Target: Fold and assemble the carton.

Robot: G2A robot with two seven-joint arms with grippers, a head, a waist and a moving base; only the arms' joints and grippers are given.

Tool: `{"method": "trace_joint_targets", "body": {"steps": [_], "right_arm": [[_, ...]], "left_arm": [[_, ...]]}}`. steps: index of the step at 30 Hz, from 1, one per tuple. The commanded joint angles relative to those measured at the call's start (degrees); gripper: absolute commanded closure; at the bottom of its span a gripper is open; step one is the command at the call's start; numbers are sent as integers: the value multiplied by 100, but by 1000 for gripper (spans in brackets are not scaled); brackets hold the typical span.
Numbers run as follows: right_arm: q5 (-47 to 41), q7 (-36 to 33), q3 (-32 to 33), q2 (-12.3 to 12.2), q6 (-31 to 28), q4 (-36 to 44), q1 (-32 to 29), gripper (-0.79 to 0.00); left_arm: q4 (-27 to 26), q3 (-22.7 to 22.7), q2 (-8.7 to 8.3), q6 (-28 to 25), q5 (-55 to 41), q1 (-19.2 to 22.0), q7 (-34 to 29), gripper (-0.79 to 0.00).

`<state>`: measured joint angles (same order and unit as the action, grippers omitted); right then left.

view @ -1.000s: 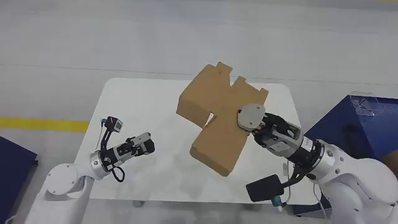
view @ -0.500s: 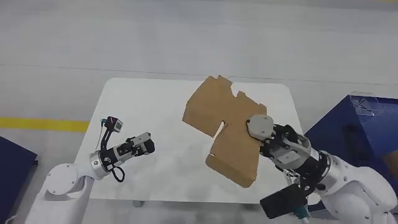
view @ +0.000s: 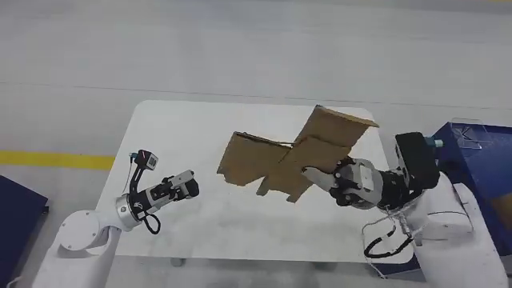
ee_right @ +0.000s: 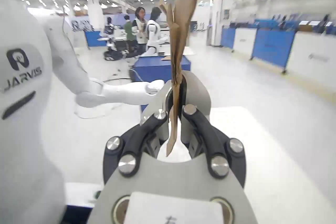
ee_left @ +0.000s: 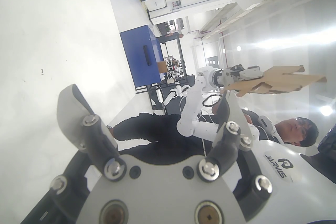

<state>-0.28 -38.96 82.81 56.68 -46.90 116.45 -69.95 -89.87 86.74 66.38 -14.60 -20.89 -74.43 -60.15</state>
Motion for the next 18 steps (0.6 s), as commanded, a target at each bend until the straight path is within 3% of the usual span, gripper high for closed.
{"method": "trace_joint_targets", "body": {"steps": [1, 4, 7, 13, 18], "right_arm": [[-1633, -1036, -320, -55, 256, -328, 105, 0], [-2364, -1646, -625, -82, 608, -881, 97, 0], [-2485, -1978, -834, -84, 750, -1368, 95, 0], [-2002, -1903, -947, -77, 1079, -2093, 166, 0], [-2002, -1903, -947, -77, 1079, -2093, 166, 0]], "left_arm": [[0, 0, 0, 0, 0, 0, 0, -785], [0, 0, 0, 0, 0, 0, 0, -785], [0, 0, 0, 0, 0, 0, 0, -785], [63, -85, -7, 317, -13, 27, 66, -785], [-57, -161, -36, 25, 143, 83, -132, -785]]}}
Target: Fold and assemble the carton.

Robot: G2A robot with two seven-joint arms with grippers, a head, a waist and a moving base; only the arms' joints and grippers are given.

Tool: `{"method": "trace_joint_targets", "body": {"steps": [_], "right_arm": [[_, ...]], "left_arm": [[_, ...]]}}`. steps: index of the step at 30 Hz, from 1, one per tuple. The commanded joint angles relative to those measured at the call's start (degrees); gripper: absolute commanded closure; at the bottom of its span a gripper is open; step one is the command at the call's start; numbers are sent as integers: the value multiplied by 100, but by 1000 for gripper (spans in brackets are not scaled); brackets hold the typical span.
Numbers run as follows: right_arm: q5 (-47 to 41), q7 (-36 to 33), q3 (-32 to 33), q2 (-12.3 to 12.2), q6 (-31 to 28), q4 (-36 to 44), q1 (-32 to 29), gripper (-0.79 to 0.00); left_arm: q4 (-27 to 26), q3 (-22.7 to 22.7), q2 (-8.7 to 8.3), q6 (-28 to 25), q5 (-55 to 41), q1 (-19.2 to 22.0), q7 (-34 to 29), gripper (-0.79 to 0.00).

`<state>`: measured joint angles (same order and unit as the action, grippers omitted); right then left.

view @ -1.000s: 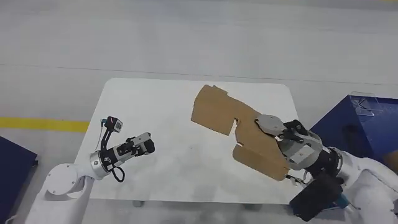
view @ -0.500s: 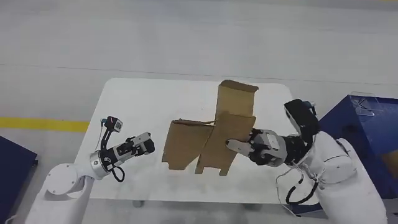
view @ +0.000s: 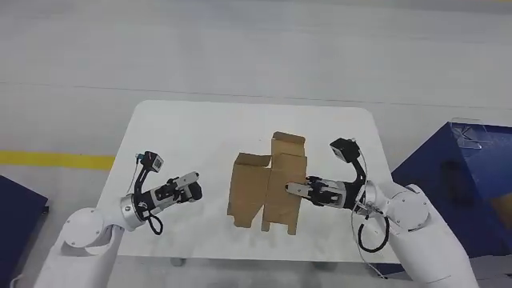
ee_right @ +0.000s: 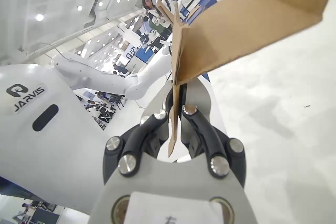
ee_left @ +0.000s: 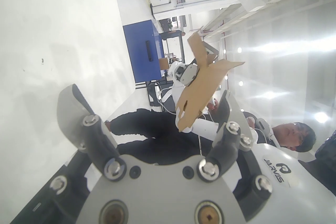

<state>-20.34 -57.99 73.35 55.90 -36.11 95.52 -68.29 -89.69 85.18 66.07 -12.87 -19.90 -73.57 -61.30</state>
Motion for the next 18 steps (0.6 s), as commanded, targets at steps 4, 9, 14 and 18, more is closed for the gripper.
{"method": "trace_joint_targets", "body": {"steps": [4, 9, 14, 18], "right_arm": [[-277, 180, -94, 18, 455, 63, -107, 0], [-600, -174, -391, 51, 851, 68, -37, 0], [-463, -286, -522, 70, 838, 76, 25, 0], [-284, -239, -560, 79, 806, 90, 37, 0]], "left_arm": [[-428, -19, -22, -778, 42, -66, -131, -785], [-798, -174, -32, -1401, 572, -195, 36, -785], [-948, -399, -37, -1248, 526, -128, 12, -785], [-1022, -541, -51, -1247, 565, -94, -99, -111]]}}
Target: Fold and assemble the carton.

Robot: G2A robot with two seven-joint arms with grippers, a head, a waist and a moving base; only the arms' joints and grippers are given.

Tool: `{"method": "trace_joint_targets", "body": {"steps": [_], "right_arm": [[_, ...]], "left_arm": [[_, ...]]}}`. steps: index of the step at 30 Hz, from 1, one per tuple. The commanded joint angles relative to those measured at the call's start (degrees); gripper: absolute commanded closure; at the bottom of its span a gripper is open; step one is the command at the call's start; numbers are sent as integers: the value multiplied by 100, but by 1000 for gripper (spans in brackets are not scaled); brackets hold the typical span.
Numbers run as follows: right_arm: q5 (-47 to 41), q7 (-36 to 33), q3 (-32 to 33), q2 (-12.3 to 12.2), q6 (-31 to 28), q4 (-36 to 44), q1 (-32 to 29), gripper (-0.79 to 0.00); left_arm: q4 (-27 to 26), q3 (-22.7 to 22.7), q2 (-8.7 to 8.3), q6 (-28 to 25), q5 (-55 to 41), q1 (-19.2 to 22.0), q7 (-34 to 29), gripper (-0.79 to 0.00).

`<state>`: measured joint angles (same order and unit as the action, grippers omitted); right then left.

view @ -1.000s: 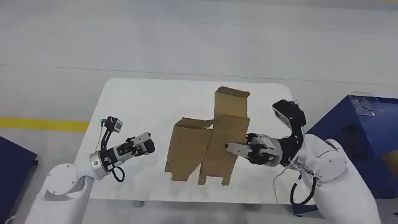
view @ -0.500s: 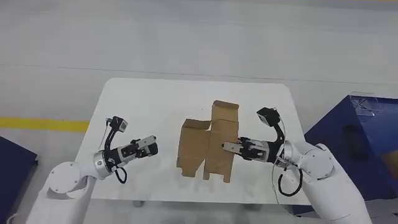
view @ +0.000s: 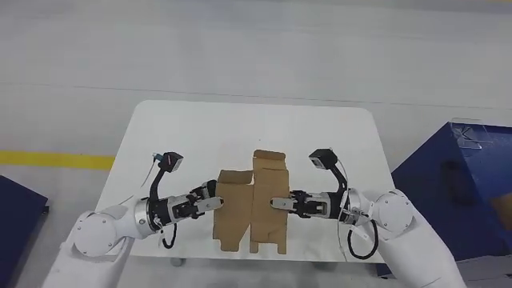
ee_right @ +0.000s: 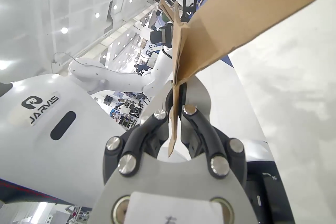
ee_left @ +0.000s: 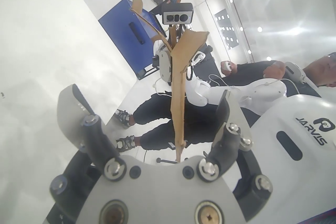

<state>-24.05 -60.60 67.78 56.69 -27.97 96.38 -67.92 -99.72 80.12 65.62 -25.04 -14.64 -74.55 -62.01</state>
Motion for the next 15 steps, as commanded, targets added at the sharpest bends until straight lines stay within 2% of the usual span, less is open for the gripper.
{"method": "trace_joint_targets", "body": {"steps": [1, 10, 11, 12, 13, 15], "right_arm": [[87, 59, -25, 5, 11, 5, -20, 0], [169, 141, -33, 12, 51, 117, -75, -15], [194, 93, -24, 7, 39, 132, -72, -166], [241, 64, -9, 3, 29, 138, -71, -720], [254, 55, 1, 0, 28, 145, -83, -785], [186, 90, 43, -4, 26, 103, -119, -785]], "left_arm": [[-25, -62, -9, -56, 63, -3, -37, 0], [1, -144, -51, -187, -65, -48, -60, 0], [10, -149, -55, -203, -100, -56, -54, 0], [20, -155, -59, -209, -128, -64, -54, 0], [18, -154, -64, -236, -158, -70, -51, 0], [8, -149, -75, -299, -191, -98, -50, 0]]}}
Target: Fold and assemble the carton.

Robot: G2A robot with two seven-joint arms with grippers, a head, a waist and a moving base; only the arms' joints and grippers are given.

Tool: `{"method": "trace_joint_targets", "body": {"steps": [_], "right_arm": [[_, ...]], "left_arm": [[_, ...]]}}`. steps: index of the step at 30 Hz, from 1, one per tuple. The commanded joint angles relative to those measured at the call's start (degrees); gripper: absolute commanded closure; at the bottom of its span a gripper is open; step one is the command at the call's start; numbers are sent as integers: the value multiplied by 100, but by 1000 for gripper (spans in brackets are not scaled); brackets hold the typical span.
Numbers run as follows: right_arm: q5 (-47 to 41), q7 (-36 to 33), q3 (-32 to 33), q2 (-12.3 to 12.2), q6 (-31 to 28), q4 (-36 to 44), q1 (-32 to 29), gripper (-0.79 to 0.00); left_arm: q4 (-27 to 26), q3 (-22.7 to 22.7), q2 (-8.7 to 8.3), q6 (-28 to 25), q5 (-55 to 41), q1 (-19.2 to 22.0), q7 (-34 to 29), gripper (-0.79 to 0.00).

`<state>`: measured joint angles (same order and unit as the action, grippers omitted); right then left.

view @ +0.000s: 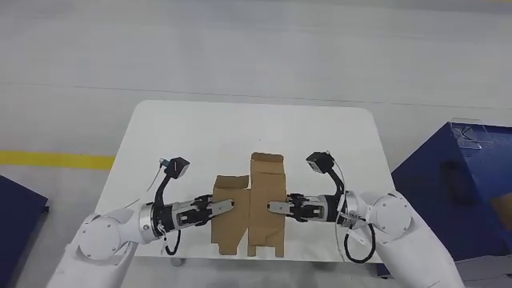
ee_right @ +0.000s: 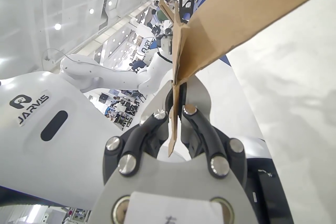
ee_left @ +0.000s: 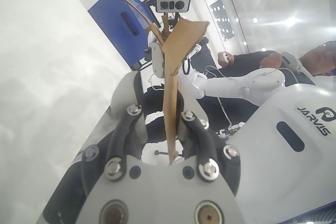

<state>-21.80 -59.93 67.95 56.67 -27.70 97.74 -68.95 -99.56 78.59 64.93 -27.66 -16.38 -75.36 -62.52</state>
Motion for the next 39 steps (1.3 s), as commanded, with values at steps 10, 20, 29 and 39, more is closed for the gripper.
{"method": "trace_joint_targets", "body": {"steps": [10, 20, 29, 39], "right_arm": [[-1801, 203, 242, 62, 265, -926, 68, -785], [-2036, -110, -66, 169, 302, -1066, 224, 0], [-2005, 27, -118, 228, 235, -1096, 203, 0], [-2038, 23, -178, 265, 287, -1144, 247, 0]], "left_arm": [[-137, -16, -64, -284, -129, -150, -112, 0], [-242, -105, -110, -424, 39, -207, -58, 0], [-293, -126, -154, -567, 158, -242, 51, 0], [-242, -91, -204, -611, 276, -238, 231, -622]]}}
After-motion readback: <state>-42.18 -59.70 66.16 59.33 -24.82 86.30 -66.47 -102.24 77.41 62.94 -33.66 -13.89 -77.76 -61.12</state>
